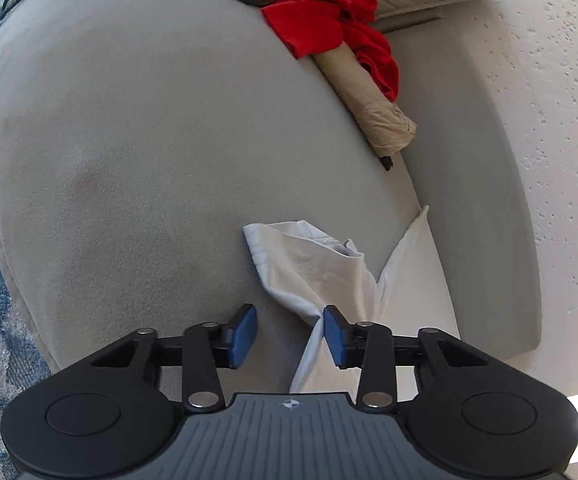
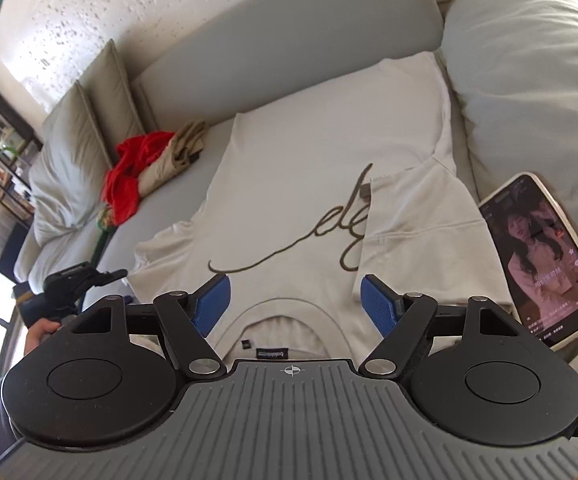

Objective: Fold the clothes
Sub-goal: 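Move the left gripper to the opposite side edge of the shirt, then grasp the side edge with the left gripper, fold it inward, release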

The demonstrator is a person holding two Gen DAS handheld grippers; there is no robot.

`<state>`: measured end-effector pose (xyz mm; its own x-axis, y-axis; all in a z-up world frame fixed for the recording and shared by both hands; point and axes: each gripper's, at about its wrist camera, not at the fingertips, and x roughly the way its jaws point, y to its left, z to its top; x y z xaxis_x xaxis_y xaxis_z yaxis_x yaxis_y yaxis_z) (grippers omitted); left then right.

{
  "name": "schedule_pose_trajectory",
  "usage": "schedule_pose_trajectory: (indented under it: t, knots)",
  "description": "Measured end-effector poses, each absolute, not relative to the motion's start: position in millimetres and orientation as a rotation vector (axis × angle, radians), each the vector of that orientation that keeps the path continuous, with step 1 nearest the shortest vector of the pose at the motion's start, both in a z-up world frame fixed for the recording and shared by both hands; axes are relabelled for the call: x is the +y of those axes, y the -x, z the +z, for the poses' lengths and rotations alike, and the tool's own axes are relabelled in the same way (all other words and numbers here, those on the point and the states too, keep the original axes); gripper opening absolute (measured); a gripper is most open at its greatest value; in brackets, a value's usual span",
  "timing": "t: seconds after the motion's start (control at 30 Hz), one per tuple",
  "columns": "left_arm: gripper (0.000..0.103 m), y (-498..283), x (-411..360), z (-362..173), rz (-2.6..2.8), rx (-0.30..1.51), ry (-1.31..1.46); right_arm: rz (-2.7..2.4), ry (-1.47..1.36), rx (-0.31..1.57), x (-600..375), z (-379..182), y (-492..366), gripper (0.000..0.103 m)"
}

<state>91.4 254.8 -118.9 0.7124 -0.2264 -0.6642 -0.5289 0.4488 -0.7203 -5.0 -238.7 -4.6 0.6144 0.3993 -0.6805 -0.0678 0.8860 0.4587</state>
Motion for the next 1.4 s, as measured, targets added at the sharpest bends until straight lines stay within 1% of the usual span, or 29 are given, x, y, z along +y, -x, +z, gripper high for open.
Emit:
schedule_pose_trajectory:
  t: [0.07, 0.13, 0.3, 0.33, 0.37, 0.4, 0.5, 0.63, 0.8, 0.9, 0.93, 0.97, 1.0, 1.03, 1.1, 1.13, 1.2, 1.27, 1.33, 1.4]
  knots:
    - [0.034, -98, 263, -127, 0.207, 0.792, 1.187, 0.277, -0.379, 0.874, -234, -3, 6, 0.077]
    - [0.038, -104, 269, -131, 0.206, 0.797, 1.224, 0.279, -0.379, 0.879, -234, -4, 6, 0.077]
    - [0.037, -117, 279, -138, 0.206, 0.818, 1.272, 0.277, -0.398, 0.901, -234, -8, 6, 0.077]
    - [0.031, -119, 278, -135, 0.210, 0.830, 1.235, 0.277, -0.399, 0.905, -234, -9, 5, 0.077]
    - [0.013, -122, 275, -130, 0.220, 0.842, 1.167, 0.278, -0.400, 0.906, -233, -9, 5, 0.077]
    - [0.005, -125, 272, -125, 0.232, 0.850, 1.082, 0.280, -0.400, 0.907, -233, -9, 5, 0.077]
    - [0.002, -127, 257, -105, 0.239, 0.824, 0.856, 0.286, -0.398, 0.913, -232, -10, 7, 0.077]
    - [0.000, -124, 216, -69, 0.222, 0.717, 0.503, 0.286, -0.400, 0.920, -234, -11, 9, 0.077]
    - [0.000, -106, 116, -33, 0.063, 0.541, -0.015, 0.279, -0.435, 0.931, -240, -15, 9, 0.077]
    - [0.001, -88, 45, -48, -0.066, 0.537, -0.360, 0.275, -0.446, 0.934, -243, -17, 10, 0.077]
    - [0.006, -82, 22, -56, -0.109, 0.540, -0.479, 0.274, -0.450, 0.934, -245, -18, 10, 0.077]
    - [0.018, -75, 1, -67, -0.140, 0.560, -0.602, 0.274, -0.458, 0.934, -246, -18, 11, 0.077]
    - [0.019, -68, -16, -84, -0.157, 0.599, -0.728, 0.274, -0.464, 0.936, -248, -18, 11, 0.077]
    - [0.023, -60, -27, -95, -0.172, 0.623, -0.812, 0.274, -0.470, 0.937, -249, -19, 11, 0.077]
    - [0.035, -46, -28, -99, -0.189, 0.640, -0.830, 0.277, -0.475, 0.944, -252, -19, 13, 0.077]
    - [0.044, -44, -18, -90, -0.179, 0.652, -0.757, 0.283, -0.480, 0.946, -255, -20, 14, 0.077]
    - [0.050, -40, 1, -72, -0.160, 0.675, -0.610, 0.281, -0.484, 0.948, -259, -21, 18, 0.077]
    - [0.065, -38, 25, -54, -0.128, 0.700, -0.433, 0.270, -0.490, 0.946, -265, -24, 19, 0.077]
    - [0.067, -51, 72, -40, -0.049, 0.747, -0.137, 0.259, -0.512, 0.945, -271, -27, 19, 0.077]
    - [0.064, -61, 119, -40, 0.046, 0.822, 0.170, 0.254, -0.560, 0.946, -277, -31, 18, 0.077]
